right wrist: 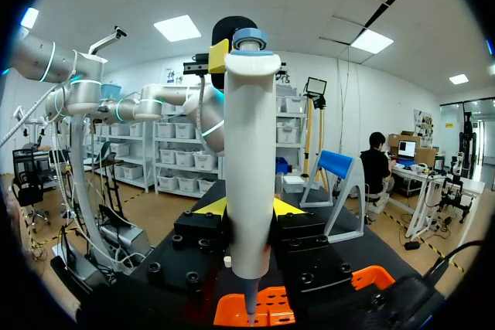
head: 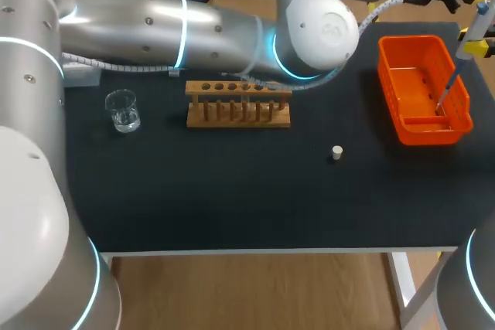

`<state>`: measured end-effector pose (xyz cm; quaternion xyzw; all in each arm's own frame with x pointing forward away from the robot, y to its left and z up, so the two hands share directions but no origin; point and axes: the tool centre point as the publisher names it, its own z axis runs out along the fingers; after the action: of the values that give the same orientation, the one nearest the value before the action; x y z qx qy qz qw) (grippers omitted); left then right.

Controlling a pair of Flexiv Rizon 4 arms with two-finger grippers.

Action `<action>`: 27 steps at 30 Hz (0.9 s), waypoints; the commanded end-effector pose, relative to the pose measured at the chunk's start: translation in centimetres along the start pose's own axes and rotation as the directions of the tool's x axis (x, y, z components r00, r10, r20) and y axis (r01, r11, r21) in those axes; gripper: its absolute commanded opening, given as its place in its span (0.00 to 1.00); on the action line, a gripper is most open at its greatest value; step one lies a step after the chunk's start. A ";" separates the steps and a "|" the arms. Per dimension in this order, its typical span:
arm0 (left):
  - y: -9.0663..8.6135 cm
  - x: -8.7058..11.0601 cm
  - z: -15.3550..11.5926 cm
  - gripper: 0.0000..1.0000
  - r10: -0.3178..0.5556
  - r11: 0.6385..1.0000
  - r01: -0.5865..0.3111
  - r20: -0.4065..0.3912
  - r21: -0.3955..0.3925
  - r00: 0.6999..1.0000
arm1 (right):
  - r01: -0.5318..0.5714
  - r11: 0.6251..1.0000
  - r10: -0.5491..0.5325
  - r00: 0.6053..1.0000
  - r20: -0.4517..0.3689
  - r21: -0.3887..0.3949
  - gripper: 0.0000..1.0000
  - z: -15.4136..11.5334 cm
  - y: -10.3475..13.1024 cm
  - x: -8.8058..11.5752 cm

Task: Invert the test tube, pick up the pipette, mount the tip to pipette, aspirate from beaker and dispense into the tube, eject the tip, return the pipette, and cap with the stopper.

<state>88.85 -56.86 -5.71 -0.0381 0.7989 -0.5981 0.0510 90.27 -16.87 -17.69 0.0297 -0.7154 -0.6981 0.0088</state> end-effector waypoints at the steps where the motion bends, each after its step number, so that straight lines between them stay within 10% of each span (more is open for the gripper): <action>1: 0.6 -0.5 0.6 0.00 0.003 0.998 0.000 -0.050 0.068 0.999 | 0.001 1.000 -0.001 1.000 0.000 0.001 0.00 -0.1 0.0 0.0; 27: 1.3 -1.0 1.9 0.00 -0.057 0.994 0.067 -0.119 0.082 0.991 | 0.001 1.000 -0.001 1.000 0.000 0.001 0.00 -0.1 0.0 0.0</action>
<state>89.78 -57.81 -6.93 -0.0300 0.7962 -0.6042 -0.0102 90.27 -16.87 -17.69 0.0297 -0.7153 -0.6981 0.0088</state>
